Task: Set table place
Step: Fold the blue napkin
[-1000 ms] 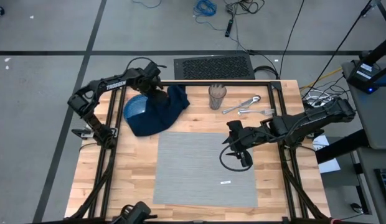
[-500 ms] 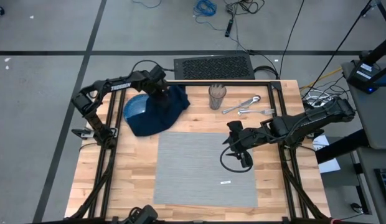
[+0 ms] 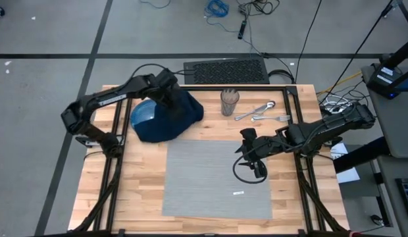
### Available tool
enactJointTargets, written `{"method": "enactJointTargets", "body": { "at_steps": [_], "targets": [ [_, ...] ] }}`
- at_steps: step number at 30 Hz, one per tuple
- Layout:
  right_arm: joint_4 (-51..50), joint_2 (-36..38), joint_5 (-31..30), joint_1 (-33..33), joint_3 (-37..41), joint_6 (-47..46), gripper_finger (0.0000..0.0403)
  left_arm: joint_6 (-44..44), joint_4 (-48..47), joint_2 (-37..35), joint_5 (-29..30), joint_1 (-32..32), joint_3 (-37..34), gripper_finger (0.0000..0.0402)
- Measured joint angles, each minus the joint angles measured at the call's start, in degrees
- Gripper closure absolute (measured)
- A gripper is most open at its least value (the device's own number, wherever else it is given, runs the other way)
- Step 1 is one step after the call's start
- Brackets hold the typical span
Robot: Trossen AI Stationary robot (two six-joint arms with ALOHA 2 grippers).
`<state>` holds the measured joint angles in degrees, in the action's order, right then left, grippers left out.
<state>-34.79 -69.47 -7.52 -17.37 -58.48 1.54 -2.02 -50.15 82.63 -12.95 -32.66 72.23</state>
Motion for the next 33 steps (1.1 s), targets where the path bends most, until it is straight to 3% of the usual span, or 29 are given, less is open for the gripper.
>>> {"method": "enactJointTargets", "body": {
  "at_steps": [10,18,28,33],
  "targets": [
    [6.6,-7.5,0.0,-1.2,0.0,3.6,0.0197,-6.5,-5.9,-3.6,0.1,21.3,7.9,0.0401],
    [10.7,-18.0,-0.3,-0.9,0.0,6.9,0.0197,-12.7,-9.2,0.0,7.5,38.8,7.9,0.0401],
    [18.8,-25.3,-3.0,5.3,0.0,9.6,0.0197,-17.2,-11.9,3.1,16.2,45.2,7.9,0.0401],
    [21.2,-28.2,4.3,7.9,0.0,7.3,0.0197,-18.6,-11.8,4.0,18.3,45.7,7.9,0.0401]
  ]
}}
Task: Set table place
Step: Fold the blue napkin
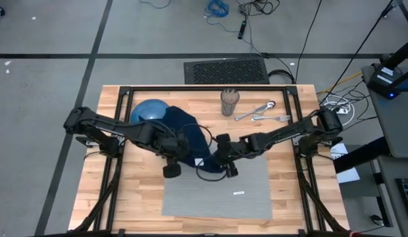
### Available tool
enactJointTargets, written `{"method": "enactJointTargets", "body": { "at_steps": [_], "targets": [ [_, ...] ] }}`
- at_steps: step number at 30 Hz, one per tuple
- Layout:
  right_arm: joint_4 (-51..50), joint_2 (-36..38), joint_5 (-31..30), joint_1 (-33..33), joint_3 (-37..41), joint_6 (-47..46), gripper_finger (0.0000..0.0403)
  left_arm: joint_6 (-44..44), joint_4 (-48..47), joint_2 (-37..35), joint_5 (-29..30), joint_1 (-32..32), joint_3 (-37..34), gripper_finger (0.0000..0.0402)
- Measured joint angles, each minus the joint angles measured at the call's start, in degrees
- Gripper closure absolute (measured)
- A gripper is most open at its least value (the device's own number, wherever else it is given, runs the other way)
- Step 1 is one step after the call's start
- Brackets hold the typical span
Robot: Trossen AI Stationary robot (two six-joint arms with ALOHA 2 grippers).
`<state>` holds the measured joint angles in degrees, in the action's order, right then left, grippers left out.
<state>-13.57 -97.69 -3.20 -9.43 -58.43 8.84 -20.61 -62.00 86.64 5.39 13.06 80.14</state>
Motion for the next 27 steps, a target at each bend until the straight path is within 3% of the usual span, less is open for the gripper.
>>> {"method": "enactJointTargets", "body": {
  "at_steps": [13,27],
  "targets": [
    [-2.9,-0.4,0.4,-3.6,0.3,-3.9,0.0197,0.0,-1.7,1.8,3.7,-3.7,-0.1,0.0401],
    [18.4,-0.4,0.2,-4.2,13.5,-9.7,0.0197,0.5,-1.9,1.8,5.3,-4.0,-0.1,0.0401]
  ]
}}
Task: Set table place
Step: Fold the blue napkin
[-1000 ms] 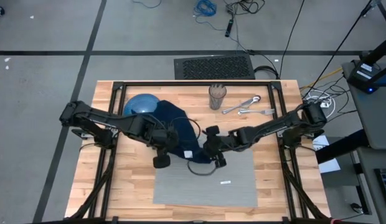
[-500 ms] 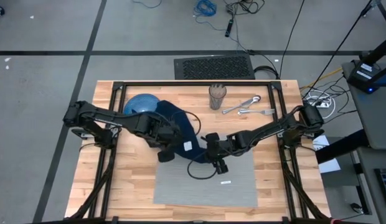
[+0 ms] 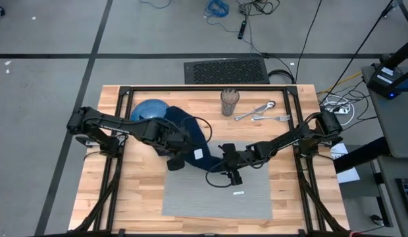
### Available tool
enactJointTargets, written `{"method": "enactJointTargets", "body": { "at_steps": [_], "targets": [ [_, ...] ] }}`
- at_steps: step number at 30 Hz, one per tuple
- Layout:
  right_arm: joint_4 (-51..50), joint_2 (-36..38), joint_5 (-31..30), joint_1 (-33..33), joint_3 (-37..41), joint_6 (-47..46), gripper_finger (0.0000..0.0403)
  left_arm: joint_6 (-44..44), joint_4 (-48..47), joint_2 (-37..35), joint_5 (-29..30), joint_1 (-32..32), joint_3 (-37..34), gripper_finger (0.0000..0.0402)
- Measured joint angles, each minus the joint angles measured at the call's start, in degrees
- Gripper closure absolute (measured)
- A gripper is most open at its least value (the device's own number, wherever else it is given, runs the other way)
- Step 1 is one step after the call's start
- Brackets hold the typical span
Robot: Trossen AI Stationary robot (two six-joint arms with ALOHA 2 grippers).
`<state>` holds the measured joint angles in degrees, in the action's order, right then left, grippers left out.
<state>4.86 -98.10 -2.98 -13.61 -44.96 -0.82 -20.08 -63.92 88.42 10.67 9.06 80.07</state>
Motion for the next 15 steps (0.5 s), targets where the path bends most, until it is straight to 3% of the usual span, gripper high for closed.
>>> {"method": "enactJointTargets", "body": {
  "at_steps": [15],
  "targets": [
    [3.5,-0.5,0.1,-0.4,0.3,-1.2,0.0214,0.5,0.5,0.0,1.9,-1.2,0.0,0.0401]
  ]
}}
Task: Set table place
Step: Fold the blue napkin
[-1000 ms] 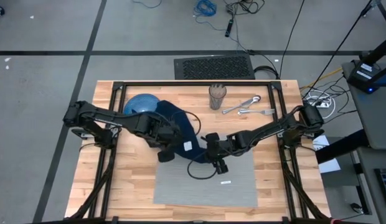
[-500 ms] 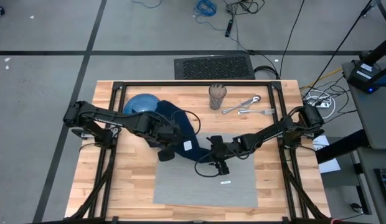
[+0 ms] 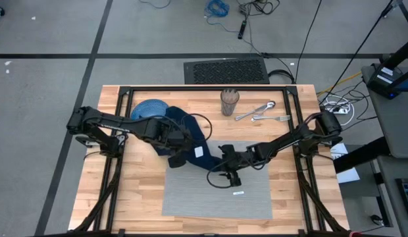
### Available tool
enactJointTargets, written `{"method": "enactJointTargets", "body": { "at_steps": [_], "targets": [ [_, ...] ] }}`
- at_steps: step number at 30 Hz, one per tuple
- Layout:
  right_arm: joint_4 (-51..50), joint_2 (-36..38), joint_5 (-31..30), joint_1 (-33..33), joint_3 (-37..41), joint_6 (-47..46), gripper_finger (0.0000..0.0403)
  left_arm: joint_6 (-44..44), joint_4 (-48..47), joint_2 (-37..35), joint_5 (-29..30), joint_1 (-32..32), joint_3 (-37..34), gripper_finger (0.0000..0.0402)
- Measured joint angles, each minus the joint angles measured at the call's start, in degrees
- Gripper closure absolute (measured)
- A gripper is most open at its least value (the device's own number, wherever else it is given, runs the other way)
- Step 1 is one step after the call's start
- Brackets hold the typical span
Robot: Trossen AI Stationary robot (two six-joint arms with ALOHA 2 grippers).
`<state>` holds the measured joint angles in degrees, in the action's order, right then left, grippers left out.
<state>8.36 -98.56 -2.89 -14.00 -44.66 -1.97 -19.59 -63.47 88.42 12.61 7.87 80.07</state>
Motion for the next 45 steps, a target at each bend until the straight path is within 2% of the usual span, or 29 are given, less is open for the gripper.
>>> {"method": "enactJointTargets", "body": {
  "at_steps": [10,16,18,27,29,38,41,45],
  "targets": [
    [2.5,-4.7,-0.6,0.0,0.0,0.3,0.0281,0.5,1.4,0.0,0.1,0.0,0.0,0.0402],
    [2.4,-4.8,-4.5,-1.1,0.0,3.1,0.0379,0.4,0.4,0.0,-0.1,0.0,0.0,0.0402],
    [2.3,-4.8,-4.8,-1.4,0.0,3.7,0.0395,0.3,-0.2,0.0,-0.1,0.0,0.0,0.0402],
    [1.3,-4.5,-5.3,-1.9,0.0,3.6,0.0403,-2.4,-2.1,0.0,1.4,0.1,0.0,0.0402],
    [-1.1,-3.5,-7.5,-1.9,0.0,3.7,0.0403,-2.7,-2.1,0.0,1.9,0.5,0.0,0.0402],
    [-15.7,7.6,-14.9,-2.3,0.0,4.2,0.0403,-7.0,-0.4,-0.1,4.1,5.3,-0.9,0.0402],
    [-19.6,11.9,-15.2,-3.0,0.0,4.3,0.0403,-9.6,2.0,-0.1,4.2,7.5,-2.9,0.0402],
    [-23.1,16.5,-12.5,-4.5,0.0,4.3,0.0403,-12.7,11.6,-0.1,4.2,11.3,-8.1,0.0402]
  ]
}}
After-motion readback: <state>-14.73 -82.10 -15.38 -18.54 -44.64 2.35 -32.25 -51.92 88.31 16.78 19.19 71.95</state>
